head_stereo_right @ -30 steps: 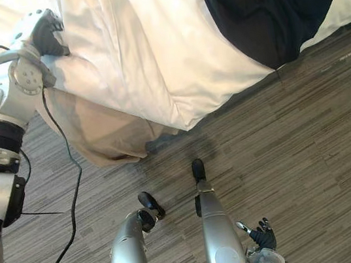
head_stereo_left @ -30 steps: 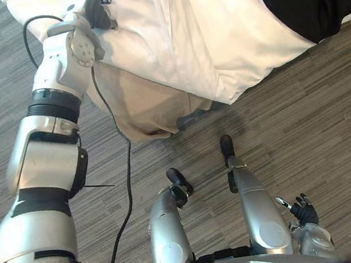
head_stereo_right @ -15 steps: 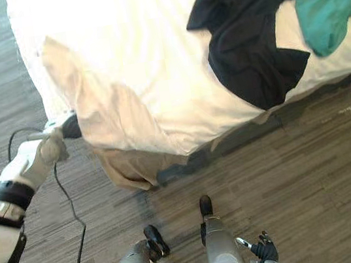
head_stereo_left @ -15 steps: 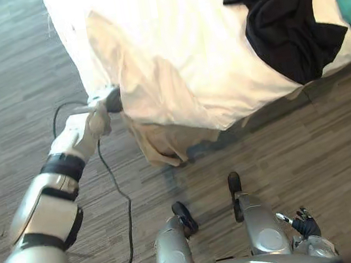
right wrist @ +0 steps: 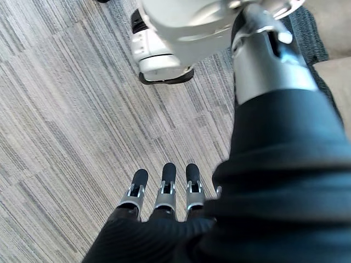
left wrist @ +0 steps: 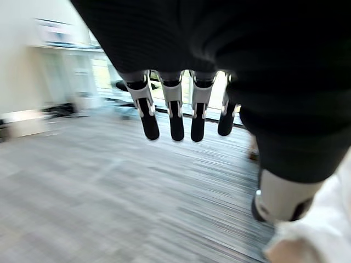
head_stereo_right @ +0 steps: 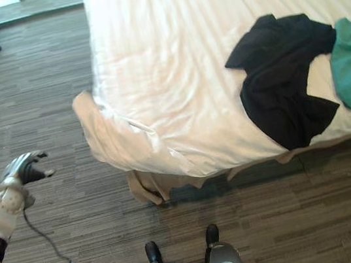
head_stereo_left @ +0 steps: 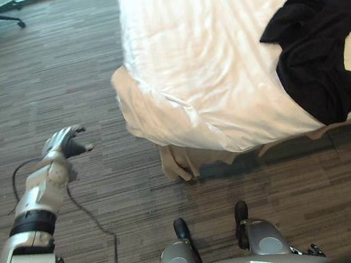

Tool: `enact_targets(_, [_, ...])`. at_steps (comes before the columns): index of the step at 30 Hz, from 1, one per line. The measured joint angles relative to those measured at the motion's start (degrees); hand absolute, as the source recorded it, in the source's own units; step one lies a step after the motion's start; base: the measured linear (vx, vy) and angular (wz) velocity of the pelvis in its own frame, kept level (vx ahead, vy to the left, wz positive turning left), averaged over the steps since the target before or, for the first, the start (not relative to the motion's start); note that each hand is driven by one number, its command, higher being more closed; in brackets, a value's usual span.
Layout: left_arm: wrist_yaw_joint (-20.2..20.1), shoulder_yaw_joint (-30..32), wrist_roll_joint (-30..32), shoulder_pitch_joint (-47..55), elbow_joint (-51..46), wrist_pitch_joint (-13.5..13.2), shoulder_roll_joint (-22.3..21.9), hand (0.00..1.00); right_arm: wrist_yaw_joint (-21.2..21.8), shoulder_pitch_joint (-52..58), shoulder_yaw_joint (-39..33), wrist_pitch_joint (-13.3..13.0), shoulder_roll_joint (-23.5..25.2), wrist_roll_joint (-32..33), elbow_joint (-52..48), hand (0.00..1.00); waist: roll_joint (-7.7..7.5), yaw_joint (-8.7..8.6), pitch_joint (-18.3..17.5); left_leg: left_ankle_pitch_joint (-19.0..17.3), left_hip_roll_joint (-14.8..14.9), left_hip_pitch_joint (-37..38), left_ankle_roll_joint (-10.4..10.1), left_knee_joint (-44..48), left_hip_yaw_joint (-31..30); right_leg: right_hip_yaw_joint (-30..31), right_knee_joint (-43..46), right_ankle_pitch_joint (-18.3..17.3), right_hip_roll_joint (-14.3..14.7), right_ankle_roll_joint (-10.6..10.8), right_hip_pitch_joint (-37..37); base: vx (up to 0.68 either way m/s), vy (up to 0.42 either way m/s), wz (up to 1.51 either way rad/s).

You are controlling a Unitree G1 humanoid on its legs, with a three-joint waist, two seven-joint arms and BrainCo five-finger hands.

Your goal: Tidy the bed and pick cloth on bed and put in laundry

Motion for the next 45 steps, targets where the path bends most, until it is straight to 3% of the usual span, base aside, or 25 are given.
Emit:
enact_targets(5, [2.4,13.3,-7.2,10.4,3.7,0.7,-7.9,0.0,0.1,0.6,-2.7,0.4,0.7,0.0,0.5,0.0,-0.78,1.86,-3.3,1.0,-0.3,1.5,0.2,-2.1,-1.7,-1.4,-1.6,-0.2,0.3,0.1,2.4,-0.05,-0.009,0.2])
enact_targets(8, [2.8,17.0,-10.2,14.2,5.3,1.2,-12.3,0.0,0.1,0.6,-4.4,0.7,1.3,0.0,1.2,0.0,-1.22,2.18,-4.3,1.2,-0.5,2.2,0.1,-3.0,-1.8,-1.8,-2.4,-0.3,0.2,0.0,3.2,-0.02,0.016,0.07])
enact_targets(10, [4.5,20.9,-13.6,19.0,6.8,1.3,-18.8,0.0,0.0,0.7,-6.2,0.7,2.4,0.1,1.1,0.0,-1.41,2.21,-5.9,1.4,-0.8,2.6,0.2,-4.2,-1.8,-1.8,-3.0,-0.2,0.2,0.1,3.3,-0.01,0.012,0.02])
enact_targets(14, [5.2,22.2,-17.7,23.4,8.5,1.5,-28.3,0.0,-0.2,0.6,-8.4,0.8,2.8,0.5,0.8,0.0,-1.92,2.28,-6.4,1.5,-1.2,4.7,0.1,-5.6,-1.4,-1.2,-3.9,-0.1,0.1,0.3,5.0,0.02,0.022,-0.07])
enact_targets(16, [6.1,22.5,-22.2,25.4,8.6,1.4,-35.5,0.0,-1.7,0.4,-10.3,0.8,3.0,1.9,0.3,0.0,-1.93,2.27,-6.6,1.5,-1.3,6.0,0.1,-6.4,0.1,-0.2,-3.9,0.0,0.2,0.3,5.2,0.05,0.021,-0.22])
enact_targets(22, [6.1,23.4,-29.6,26.7,13.0,1.1,-46.0,0.0,-5.1,-0.2,-16.9,1.2,3.2,4.9,-0.6,0.0,-1.02,1.38,-7.7,0.5,-1.2,9.2,0.2,-6.3,1.9,2.1,-4.7,0.5,0.7,1.2,7.4,0.1,0.004,-0.23])
enact_targets(31, [6.2,19.4,-32.6,25.5,13.0,1.1,-45.6,0.0,-8.9,-6.1,-24.6,1.9,0.9,9.0,-4.9,0.0,-1.18,0.55,-7.6,-0.4,-1.6,11.0,0.3,-6.2,3.5,3.7,-5.3,0.7,0.8,1.5,8.5,0.03,0.01,-0.1])
enact_targets(38, [6.1,16.7,-32.4,25.4,12.7,1.1,-44.1,0.0,-12.4,-8.8,-24.6,2.0,-2.8,6.3,-22.6,0.0,-1.94,-0.04,-7.5,-0.7,-1.9,11.0,0.6,-6.2,4.0,4.4,-5.3,0.9,0.5,1.7,8.1,0.01,0.007,-0.04])
enact_targets(39, [6.1,16.3,-32.4,25.5,12.6,1.1,-43.8,0.0,-13.1,-9.9,-24.7,2.0,-3.5,4.6,-25.1,1.0,-2.18,-0.1,-7.4,-0.7,-1.9,11.0,0.6,-6.2,4.0,4.4,-5.2,0.9,0.5,1.7,8.1,0.0,0.0,0.0])
enact_targets(45, [6.0,13.7,-32.4,25.9,12.2,0.6,-42.2,0.0,-14.2,-14.5,-22.8,1.8,-6.6,-0.9,-32.7,1.0,-3.02,-0.1,-6.9,-0.7,-2.1,10.9,0.6,-6.2,2.9,3.6,-4.8,0.7,0.2,1.8,8.3,0.01,-0.003,0.07])
